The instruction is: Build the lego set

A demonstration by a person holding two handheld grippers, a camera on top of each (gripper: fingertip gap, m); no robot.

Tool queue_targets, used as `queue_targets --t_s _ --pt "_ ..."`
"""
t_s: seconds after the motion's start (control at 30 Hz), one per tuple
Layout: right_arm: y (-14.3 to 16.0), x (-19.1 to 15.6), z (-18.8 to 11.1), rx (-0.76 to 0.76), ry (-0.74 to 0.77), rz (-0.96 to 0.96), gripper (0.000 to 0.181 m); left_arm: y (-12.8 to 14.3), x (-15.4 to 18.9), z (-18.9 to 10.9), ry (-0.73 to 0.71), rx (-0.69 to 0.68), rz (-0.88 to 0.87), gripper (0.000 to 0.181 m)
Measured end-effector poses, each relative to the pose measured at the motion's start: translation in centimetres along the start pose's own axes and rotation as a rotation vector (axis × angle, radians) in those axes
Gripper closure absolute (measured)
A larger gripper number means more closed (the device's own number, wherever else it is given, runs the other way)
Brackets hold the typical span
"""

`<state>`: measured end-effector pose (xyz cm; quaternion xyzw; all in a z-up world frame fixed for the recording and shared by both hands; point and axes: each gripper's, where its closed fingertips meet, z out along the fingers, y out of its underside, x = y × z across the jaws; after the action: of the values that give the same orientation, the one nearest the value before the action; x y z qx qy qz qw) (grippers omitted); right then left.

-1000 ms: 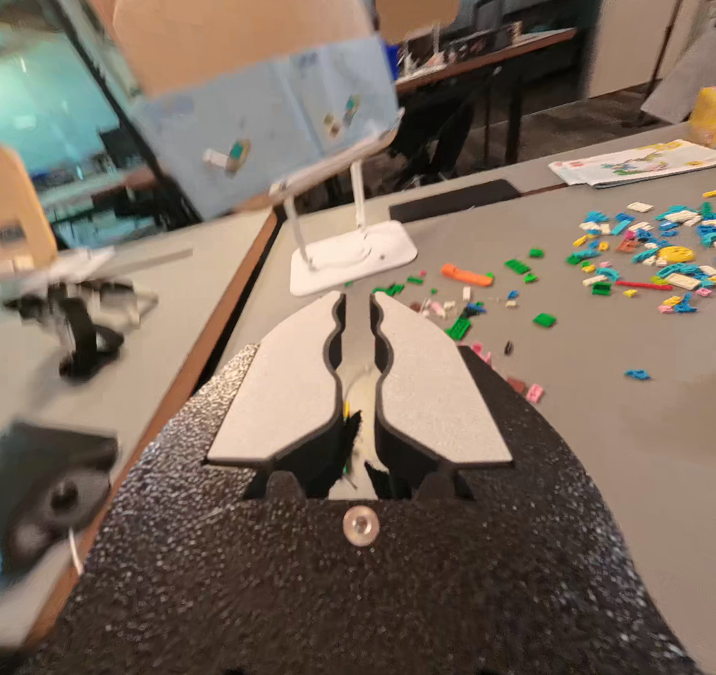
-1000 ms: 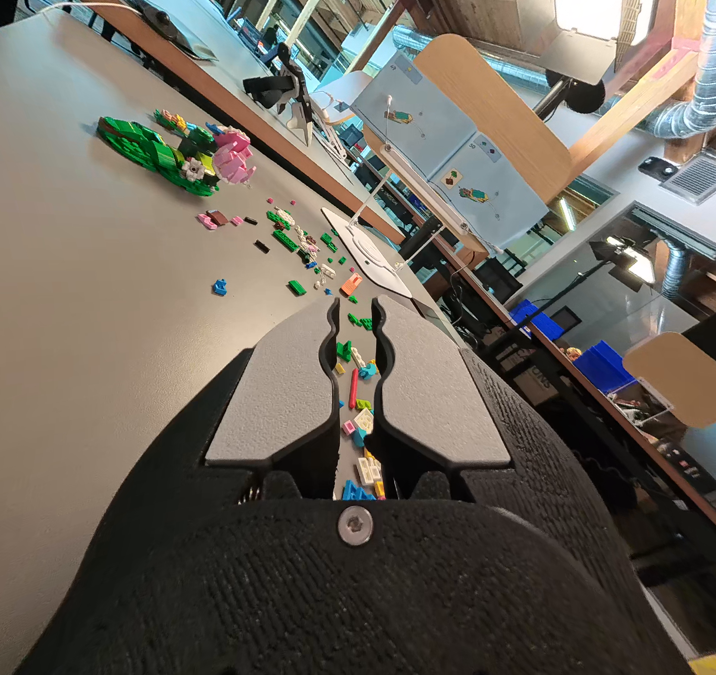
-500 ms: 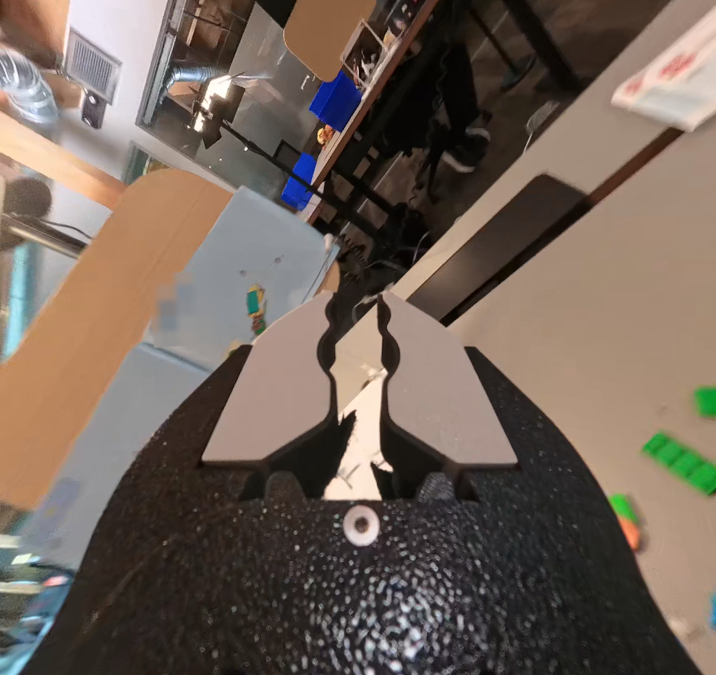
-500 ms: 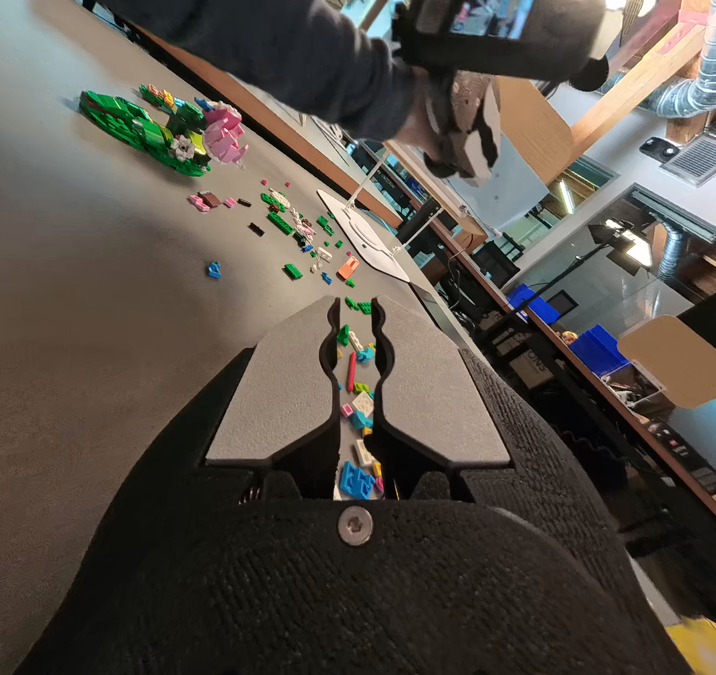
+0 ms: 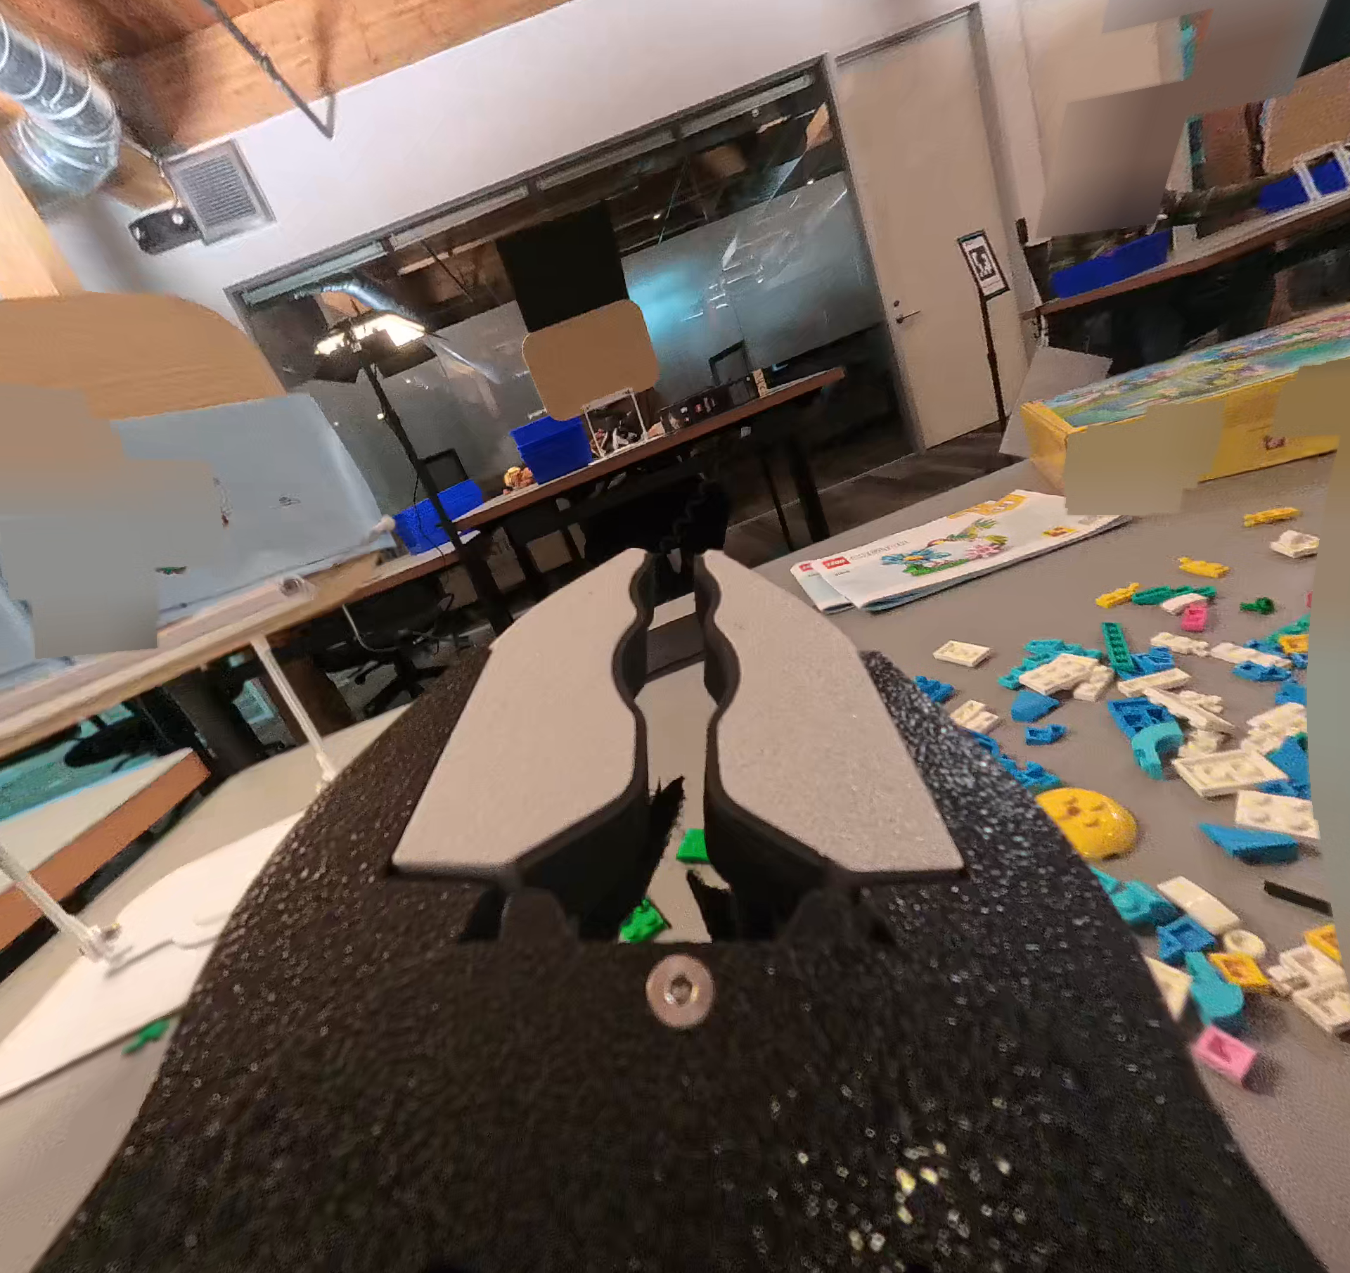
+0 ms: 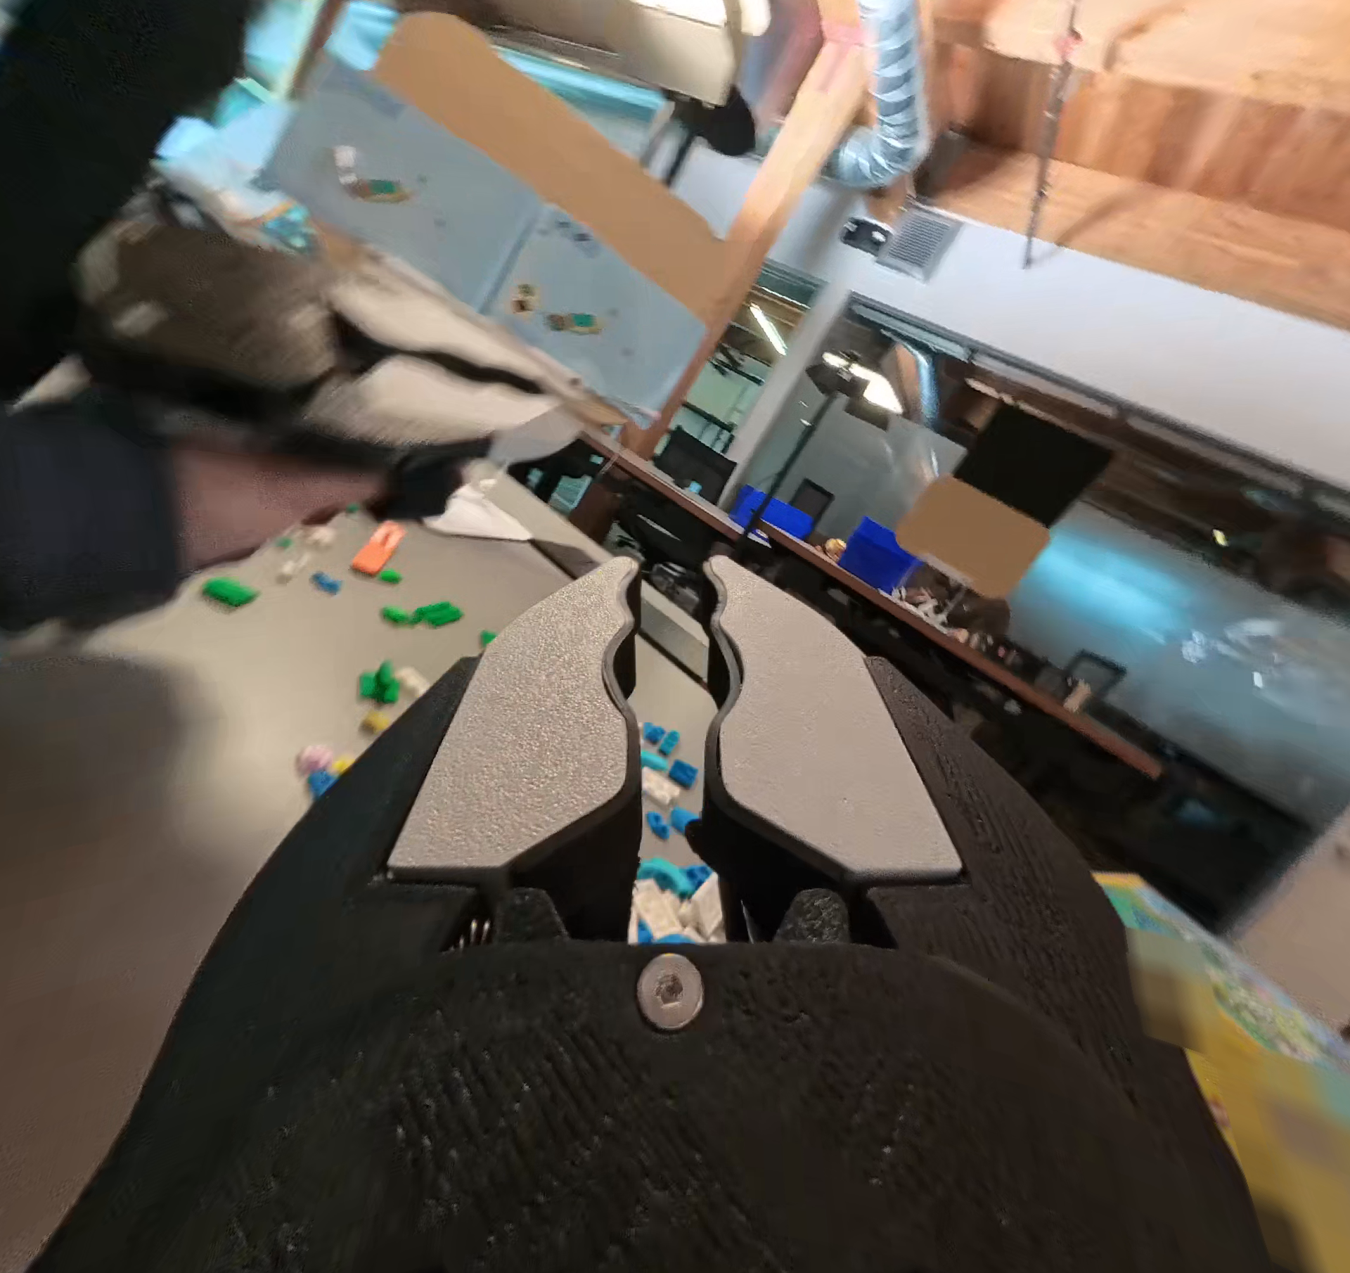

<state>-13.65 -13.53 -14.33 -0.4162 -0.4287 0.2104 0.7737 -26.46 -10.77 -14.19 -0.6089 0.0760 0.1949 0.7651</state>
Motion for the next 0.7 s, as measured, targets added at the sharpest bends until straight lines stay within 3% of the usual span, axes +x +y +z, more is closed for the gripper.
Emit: queue_targets --t_s 0.13,0.23,0.37,0.5,0.6,0.7 --pt "-5.3 2.8 6.9 0.063 -0.057 0.248 0.175 1.1 2.6 0.8 0.08 -0.003 -0.131 0.175" --pt "-7.9 3.0 15.2 0.055 -0.167 0.215 0.175 0.8 4.9 0.8 0.162 0.034 -0.066 0.177" --pt "-4.9 0.9 26.9 -0.082 -0.267 0.06 0.174 0.6 5.6 0.7 0.206 0.05 -0.096 0.179" --pt "-0.9 -2.5 35.8 -0.158 -0.352 -0.121 0.172 1.6 5.0 1.0 0.202 0.002 -0.188 0.178" --pt "2.5 -3.9 40.5 -0.301 -0.383 -0.016 0.174 1.7 5.3 1.1 0.218 -0.003 -0.205 0.179" --pt "3.5 -4.0 43.9 -0.323 -0.353 0.151 0.179 1.6 5.9 1.1 0.237 0.001 -0.18 0.179"
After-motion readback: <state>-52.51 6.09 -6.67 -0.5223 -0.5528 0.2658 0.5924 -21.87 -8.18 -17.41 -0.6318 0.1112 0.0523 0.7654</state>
